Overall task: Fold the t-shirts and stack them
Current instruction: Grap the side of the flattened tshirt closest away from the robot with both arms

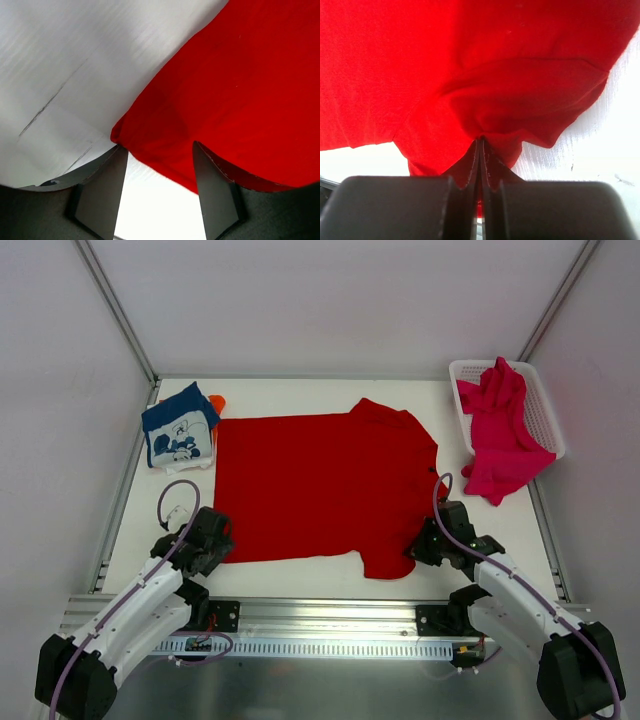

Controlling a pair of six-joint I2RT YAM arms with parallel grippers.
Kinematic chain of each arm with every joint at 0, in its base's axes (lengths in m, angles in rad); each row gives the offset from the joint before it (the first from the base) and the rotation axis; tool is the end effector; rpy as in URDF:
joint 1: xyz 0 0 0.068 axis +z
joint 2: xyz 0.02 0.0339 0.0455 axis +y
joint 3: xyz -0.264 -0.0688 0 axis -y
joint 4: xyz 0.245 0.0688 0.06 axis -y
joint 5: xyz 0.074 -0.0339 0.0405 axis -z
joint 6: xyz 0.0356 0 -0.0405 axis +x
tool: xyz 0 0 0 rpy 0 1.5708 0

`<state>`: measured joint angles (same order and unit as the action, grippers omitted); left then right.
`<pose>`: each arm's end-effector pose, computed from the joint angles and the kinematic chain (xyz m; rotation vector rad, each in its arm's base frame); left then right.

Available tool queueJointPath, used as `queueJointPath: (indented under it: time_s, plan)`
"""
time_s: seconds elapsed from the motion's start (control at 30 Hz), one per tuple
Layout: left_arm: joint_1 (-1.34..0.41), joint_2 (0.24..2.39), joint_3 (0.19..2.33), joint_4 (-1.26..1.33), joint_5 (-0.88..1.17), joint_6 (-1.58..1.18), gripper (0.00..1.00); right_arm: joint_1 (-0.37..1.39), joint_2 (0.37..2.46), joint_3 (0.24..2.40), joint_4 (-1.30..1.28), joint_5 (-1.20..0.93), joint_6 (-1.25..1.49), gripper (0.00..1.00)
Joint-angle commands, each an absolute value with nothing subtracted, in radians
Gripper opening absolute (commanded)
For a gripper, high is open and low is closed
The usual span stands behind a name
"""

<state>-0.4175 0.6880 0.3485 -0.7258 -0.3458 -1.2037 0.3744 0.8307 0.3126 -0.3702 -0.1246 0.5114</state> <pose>0.1138 -0.0373 0.1621 -1.0805 2.3059 -0.1700 0.1412 0.0602 0.1544 0.1171 2.5239 0.5268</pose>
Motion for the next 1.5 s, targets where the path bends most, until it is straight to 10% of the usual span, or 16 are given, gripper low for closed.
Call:
queueJointPath:
  time_s: [0.0, 0.37, 0.57, 1.47]
  plan:
    - [-0.408, 0.719, 0.302, -0.692, -0.359, -1.187, 0.55, 0.368, 0.813, 0.302, -0.357, -0.138, 0.506, 0.00]
    - [-0.391, 0.718, 0.285, -0.653, -0.351, -1.163, 0.46, 0.367, 0.799, 0.295, -0.365, -0.133, 0.509, 0.01]
    - [-0.391, 0.719, 0.282, -0.653, -0.351, -1.160, 0.00, 0.368, 0.804, 0.295, -0.367, -0.127, 0.508, 0.00]
    - [-0.393, 0.660, 0.500, -0.637, -0.400, -0.965, 0.00, 0.400, 0.702, 0.544, -0.583, 0.121, 0.436, 0.01]
